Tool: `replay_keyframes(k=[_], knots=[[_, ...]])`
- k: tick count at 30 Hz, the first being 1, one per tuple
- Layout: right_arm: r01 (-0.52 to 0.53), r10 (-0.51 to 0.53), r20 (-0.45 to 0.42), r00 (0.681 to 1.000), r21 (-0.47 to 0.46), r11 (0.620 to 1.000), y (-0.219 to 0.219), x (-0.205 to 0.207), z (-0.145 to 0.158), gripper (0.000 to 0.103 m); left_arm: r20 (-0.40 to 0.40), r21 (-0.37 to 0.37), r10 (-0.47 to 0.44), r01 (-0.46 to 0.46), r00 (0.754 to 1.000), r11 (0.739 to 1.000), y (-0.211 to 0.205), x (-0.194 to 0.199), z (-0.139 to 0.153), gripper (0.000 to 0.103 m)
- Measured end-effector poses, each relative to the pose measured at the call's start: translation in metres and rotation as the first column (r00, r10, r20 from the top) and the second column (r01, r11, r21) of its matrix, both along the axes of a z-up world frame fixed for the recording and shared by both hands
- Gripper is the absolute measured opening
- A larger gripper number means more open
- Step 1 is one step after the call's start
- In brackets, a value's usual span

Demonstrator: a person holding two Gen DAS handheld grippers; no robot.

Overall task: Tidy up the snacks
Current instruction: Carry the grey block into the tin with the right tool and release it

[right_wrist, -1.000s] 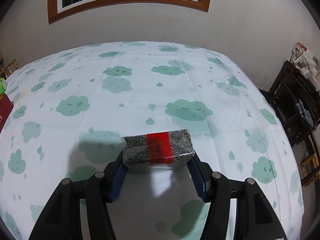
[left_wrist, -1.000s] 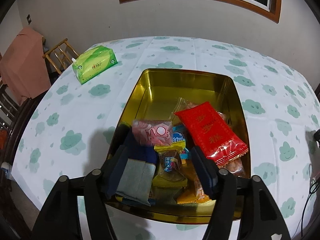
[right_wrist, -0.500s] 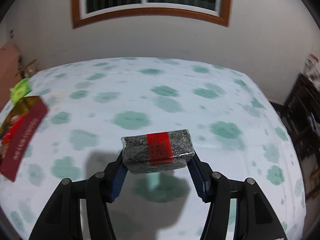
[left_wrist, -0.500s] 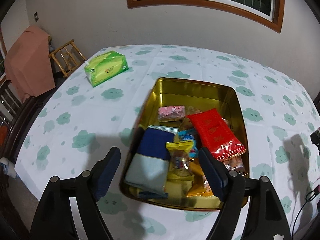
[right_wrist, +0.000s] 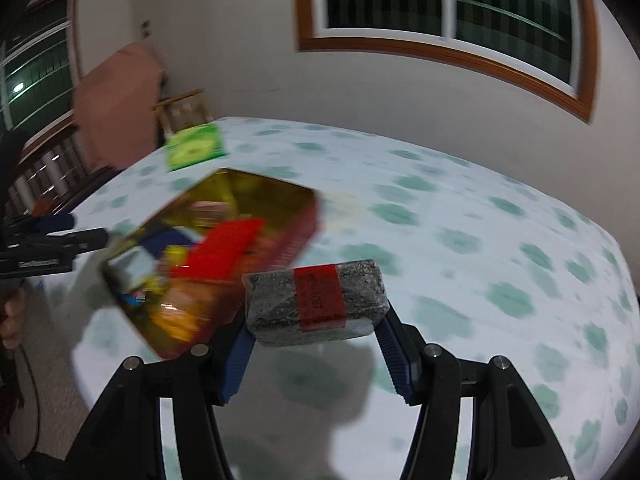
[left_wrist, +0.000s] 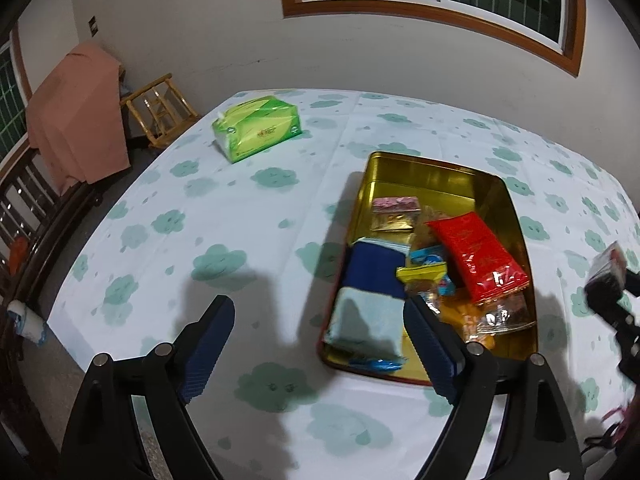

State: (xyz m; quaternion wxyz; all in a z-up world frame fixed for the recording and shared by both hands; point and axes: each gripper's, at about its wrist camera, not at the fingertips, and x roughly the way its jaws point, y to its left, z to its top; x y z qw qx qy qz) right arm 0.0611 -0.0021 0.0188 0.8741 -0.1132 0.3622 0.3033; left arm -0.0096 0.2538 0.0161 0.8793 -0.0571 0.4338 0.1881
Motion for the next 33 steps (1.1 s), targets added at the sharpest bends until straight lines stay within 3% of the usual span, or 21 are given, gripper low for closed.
replay_keyframes(k=[12,21,33], knots=[[-0.153,0.152,-0.046,0.987,-0.038,0.987,0.082,-0.026,-0.019,0.059,-0.017,-0.007,0.064,-0.064,0.998,0.998,0.034,-0.022,-0.010,0.084],[-0.170,0.164,-0.070,0.984,-0.083,0.982,0.108,-0.025,-0.034,0.059,-0.033,-0.014,0.099,-0.100,0.994,0.995,0.045,-0.032,-0.015,0.084],[-0.129,0.123,-0.063,0.990,-0.105,0.986,0.120,-0.019,-0.042,0.060,-0.038,-0.022,0.076,-0.077,0.996,0.997,0.032,-0.033,-0.017,0.084]])
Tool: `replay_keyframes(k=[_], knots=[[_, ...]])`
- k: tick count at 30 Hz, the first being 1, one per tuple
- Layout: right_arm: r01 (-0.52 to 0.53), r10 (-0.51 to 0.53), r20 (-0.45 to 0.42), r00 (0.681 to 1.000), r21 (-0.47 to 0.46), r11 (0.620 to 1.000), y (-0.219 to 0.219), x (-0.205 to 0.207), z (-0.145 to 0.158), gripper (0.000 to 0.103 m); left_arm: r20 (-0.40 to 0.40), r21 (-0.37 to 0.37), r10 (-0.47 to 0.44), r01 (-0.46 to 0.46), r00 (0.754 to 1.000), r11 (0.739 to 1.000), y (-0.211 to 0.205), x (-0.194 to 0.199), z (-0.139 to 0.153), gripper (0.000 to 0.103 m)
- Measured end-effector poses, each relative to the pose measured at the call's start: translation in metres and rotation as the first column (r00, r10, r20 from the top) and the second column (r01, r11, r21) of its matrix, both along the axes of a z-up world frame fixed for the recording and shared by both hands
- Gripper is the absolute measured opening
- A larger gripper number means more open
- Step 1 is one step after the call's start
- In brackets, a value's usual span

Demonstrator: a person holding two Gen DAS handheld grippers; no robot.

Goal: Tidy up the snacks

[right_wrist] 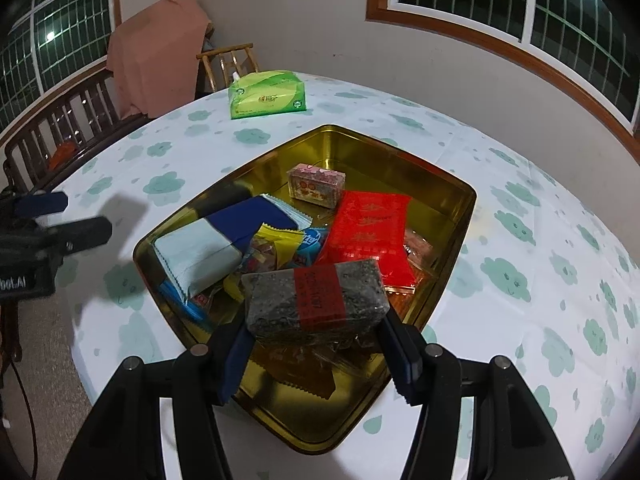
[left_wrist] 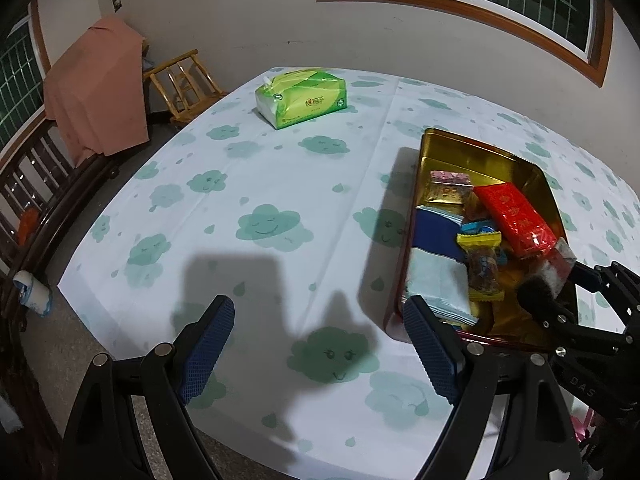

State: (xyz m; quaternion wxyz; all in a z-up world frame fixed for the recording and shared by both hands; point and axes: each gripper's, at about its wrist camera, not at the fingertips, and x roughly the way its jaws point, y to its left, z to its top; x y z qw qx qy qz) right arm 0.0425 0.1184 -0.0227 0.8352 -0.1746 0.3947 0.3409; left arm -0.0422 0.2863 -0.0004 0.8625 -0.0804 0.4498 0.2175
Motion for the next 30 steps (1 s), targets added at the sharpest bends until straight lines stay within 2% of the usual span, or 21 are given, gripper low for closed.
replay_keyframes(k=[7,12,19,30], knots=[[0.020,-0.020,0.020,1.000,-0.001,1.000,0.001,-0.004,0.002,0.066,0.003,-0.008,-0.011,0.011,1.000,1.000,-0.010,0.000,0.002,0.084],[0.046,-0.046,0.041,0.998,0.015,0.999,-0.003,-0.008,0.009,0.079,0.000,-0.013,-0.017,0.017,1.000,1.000,-0.015,-0.001,0.002,0.084],[0.105,-0.107,0.044,0.993,0.038,0.994,-0.020,-0.015,0.024,0.080,0.001,-0.011,-0.021,0.021,1.000,1.000,-0.024,-0.001,0.005,0.084],[0.145,-0.145,0.015,0.989,0.028,0.989,-0.039,-0.023,0.021,0.080,-0.007,0.003,-0.047,0.047,0.999,0.999,-0.043,0.002,0.010,0.084]])
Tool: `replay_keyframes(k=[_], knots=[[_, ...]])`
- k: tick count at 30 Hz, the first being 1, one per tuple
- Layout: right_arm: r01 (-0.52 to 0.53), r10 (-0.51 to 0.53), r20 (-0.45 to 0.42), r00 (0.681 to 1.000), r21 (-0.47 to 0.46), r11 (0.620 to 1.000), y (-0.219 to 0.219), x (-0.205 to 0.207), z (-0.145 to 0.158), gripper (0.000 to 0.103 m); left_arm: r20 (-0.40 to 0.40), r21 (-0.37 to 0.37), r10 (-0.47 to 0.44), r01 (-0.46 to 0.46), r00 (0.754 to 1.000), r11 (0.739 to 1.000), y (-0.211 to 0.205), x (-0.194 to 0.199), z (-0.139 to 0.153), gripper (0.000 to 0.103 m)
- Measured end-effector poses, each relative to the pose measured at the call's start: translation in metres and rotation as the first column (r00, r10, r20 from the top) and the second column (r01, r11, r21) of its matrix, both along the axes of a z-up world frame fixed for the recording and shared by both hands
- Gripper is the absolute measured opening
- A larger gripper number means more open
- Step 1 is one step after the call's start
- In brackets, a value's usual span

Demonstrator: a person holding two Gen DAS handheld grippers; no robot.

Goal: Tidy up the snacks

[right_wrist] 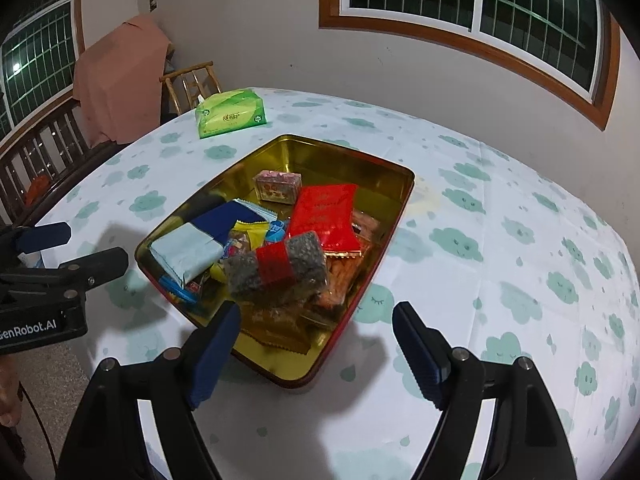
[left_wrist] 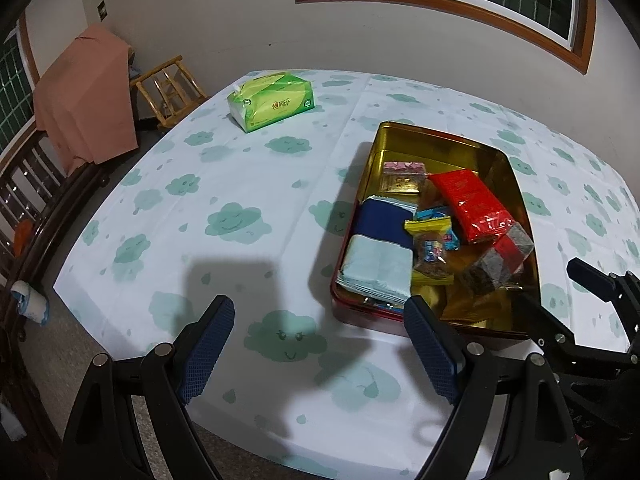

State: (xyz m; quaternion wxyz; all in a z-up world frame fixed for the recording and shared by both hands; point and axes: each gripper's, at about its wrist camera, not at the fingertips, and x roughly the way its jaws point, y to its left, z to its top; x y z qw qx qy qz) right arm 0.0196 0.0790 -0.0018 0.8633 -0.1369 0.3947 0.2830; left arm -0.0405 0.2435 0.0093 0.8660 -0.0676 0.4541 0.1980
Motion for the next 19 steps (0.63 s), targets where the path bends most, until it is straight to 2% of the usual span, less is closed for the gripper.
replay_keyframes(k=[10,15,19], knots=[[0.008,-0.008,-0.015,1.000,0.008,1.000,-0.007,-0.001,-0.001,0.080,0.013,0.011,-0.025,0.025,1.000,1.000,-0.013,0.004,0.006,0.084],[0.012,-0.012,-0.017,1.000,0.018,1.000,-0.011,-0.001,0.001,0.080,0.014,-0.015,-0.043,0.043,0.999,0.999,-0.017,0.008,0.005,0.084],[0.018,-0.018,-0.018,1.000,0.027,0.999,-0.013,0.000,0.002,0.080,0.004,0.004,-0.061,0.061,0.998,0.998,-0.024,0.010,0.006,0.084]])
